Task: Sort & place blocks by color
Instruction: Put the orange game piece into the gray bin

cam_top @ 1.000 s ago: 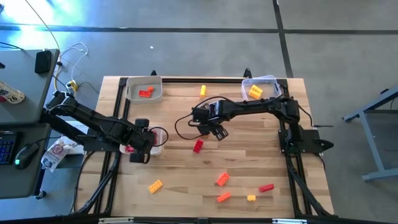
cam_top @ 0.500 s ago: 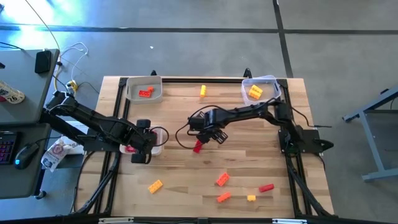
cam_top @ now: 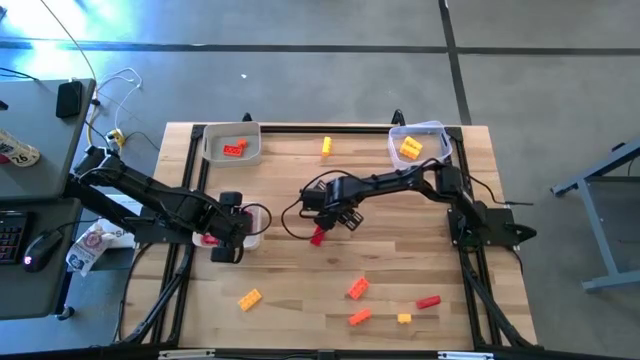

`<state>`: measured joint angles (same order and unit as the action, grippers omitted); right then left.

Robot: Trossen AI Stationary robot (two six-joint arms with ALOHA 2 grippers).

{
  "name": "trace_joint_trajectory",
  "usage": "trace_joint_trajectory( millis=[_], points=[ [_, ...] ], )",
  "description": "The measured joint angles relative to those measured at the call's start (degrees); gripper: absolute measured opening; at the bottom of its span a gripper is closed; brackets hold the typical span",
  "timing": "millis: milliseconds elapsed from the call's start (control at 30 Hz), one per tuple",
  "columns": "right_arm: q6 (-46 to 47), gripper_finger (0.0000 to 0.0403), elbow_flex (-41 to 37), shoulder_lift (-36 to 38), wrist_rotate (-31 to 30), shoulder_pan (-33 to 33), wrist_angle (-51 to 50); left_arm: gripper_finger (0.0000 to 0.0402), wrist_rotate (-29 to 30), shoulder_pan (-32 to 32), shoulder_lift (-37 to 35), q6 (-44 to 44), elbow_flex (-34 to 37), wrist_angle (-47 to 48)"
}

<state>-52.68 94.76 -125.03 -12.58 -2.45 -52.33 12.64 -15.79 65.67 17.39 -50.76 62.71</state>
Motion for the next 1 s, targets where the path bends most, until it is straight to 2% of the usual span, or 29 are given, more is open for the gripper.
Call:
trace_joint_trajectory(
  millis=[167, 267, 500, 800, 1000],
  points=[
    [2.2, 0.022, 0.0, -1.2, -0.1, -0.6, 1.2, 0.02, 0.0, 0.0, 0.0, 0.4, 0.1, 0.0],
    [5.5, 0.0205, 0.1, -1.3, 0.0, -0.6, 0.6, 0.02, 0.0, 0.0, 0.0, 0.4, 0.2, 0.0],
    [19.2, 0.0106, 0.1, -1.1, 1.5, -0.4, -1.0, 0.02, 0.0, 0.0, 0.0, 0.4, 0.2, -0.4],
    [33.9, 0.0106, 0.1, -1.1, 2.3, 1.7, -3.1, 0.02, 0.0, 0.0, 0.0, 0.0, 0.2, -1.6],
    [39.8, 0.0106, -0.1, -0.3, -0.3, 4.3, -5.5, 0.02, 0.2, 0.0, 0.0, 0.0, 0.2, -1.7]
  ],
)
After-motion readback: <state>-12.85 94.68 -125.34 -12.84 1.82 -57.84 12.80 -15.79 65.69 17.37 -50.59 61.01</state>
